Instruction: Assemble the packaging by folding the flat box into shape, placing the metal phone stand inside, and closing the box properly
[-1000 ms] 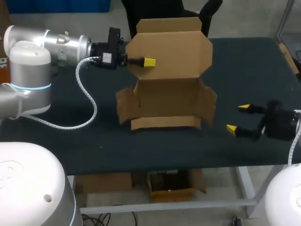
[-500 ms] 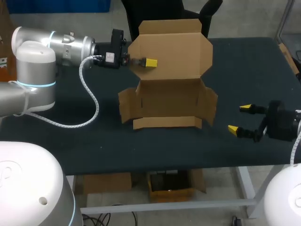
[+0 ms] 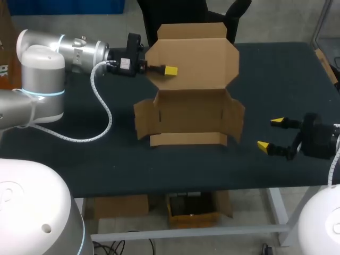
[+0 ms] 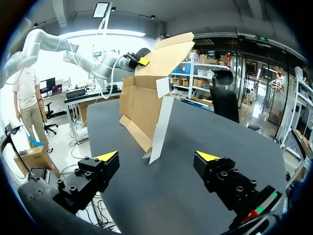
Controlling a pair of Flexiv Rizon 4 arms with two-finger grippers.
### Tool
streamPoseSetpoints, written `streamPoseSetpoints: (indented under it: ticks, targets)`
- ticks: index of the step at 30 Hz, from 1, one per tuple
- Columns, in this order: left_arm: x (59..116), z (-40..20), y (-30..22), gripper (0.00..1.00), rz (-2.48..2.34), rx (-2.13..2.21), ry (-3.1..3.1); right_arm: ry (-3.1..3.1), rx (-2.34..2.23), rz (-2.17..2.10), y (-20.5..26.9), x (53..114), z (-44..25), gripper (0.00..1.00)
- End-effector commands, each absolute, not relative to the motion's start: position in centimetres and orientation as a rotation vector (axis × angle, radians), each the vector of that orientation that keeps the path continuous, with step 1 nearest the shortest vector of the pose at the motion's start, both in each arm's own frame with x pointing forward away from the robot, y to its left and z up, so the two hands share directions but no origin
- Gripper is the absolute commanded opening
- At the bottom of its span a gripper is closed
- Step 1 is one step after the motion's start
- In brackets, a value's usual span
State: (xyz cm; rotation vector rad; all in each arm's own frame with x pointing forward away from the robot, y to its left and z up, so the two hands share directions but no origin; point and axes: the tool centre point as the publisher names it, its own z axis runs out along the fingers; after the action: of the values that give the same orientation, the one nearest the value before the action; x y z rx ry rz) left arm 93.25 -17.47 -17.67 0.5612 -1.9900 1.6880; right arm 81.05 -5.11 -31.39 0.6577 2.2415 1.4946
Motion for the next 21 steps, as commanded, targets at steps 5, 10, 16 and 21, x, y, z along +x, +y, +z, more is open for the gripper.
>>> streamPoseSetpoints:
  ticks: [5, 10, 16, 21]
  targets:
    - [93.2, -17.2, -17.2, 0.00, 1.692, 0.585, -1.975, 2.236, 0.655, 1.500, -5.2, 80.9, -31.4, 1.00]
    - [92.7, -16.7, -17.3, 0.00, 1.692, 0.576, -1.992, 2.236, 0.655, 1.500, -5.2, 80.9, -31.4, 1.00]
    - [92.6, -16.6, -17.3, 0.00, 1.687, 0.587, -1.991, 2.236, 0.655, 1.500, -5.2, 80.9, -31.4, 1.00]
    - [92.3, -16.4, -17.4, 0.00, 1.685, 0.592, -1.983, 2.236, 0.655, 1.500, -5.2, 80.9, -31.4, 1.00]
